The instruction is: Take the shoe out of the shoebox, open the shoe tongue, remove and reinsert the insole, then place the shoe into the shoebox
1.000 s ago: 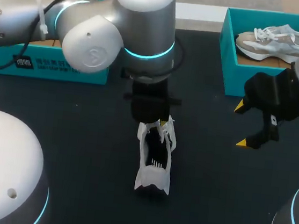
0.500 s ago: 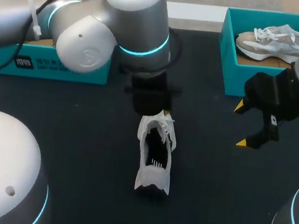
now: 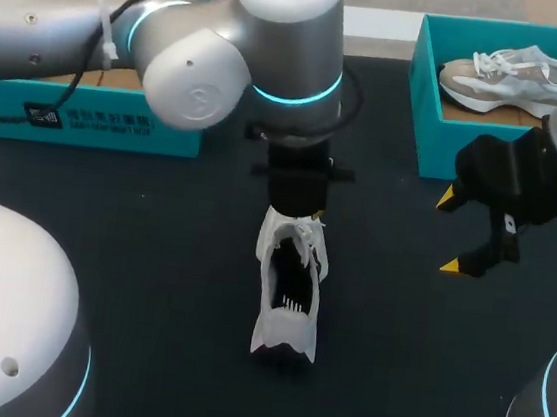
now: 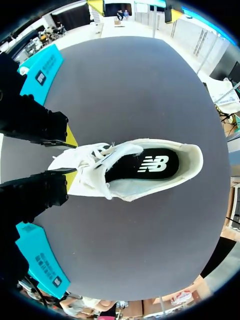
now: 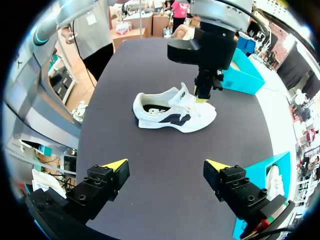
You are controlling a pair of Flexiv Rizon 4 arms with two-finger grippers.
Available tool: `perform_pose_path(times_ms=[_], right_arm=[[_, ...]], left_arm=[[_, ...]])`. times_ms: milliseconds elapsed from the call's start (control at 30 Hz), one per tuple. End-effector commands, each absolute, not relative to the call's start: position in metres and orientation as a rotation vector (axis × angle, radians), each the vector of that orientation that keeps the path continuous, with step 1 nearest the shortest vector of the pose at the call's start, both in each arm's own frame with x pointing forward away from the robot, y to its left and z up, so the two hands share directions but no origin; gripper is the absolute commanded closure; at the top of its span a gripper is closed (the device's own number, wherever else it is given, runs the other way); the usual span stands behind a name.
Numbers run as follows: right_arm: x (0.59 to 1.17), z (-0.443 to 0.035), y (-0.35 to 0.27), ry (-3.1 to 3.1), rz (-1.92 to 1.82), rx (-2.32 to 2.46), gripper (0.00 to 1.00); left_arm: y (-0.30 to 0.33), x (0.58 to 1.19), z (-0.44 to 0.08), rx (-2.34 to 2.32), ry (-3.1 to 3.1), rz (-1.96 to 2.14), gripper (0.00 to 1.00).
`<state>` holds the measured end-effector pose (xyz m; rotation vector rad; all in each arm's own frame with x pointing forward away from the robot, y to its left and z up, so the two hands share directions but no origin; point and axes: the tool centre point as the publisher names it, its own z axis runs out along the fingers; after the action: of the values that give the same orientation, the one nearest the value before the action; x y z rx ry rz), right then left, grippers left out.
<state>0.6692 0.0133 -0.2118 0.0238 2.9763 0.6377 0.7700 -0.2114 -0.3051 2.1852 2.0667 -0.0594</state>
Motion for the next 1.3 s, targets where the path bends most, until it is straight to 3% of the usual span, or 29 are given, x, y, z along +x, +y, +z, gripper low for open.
perform_pose_path(times_ms=[33,233,600,1300], right_arm=[[0.670,-0.213,0.014,2.978,0.636,0.024,0.00],[0.670,-0.213,0.014,2.978,0.636,0.024,0.00],[0.670,-0.213,0.014,2.978,0.636,0.024,0.00],[0.670,-0.213,0.014,2.978,0.636,0.024,0.00]], left_arm=[[-0.207,0.765,-0.306,2.192,2.061,-0.053,0.75],[-0.197,0.764,-0.304,2.187,2.070,-0.041,0.71],[-0.189,0.746,-0.324,2.214,2.106,-0.067,0.79],[-0.188,0.707,-0.324,2.227,2.093,-0.131,0.79]])
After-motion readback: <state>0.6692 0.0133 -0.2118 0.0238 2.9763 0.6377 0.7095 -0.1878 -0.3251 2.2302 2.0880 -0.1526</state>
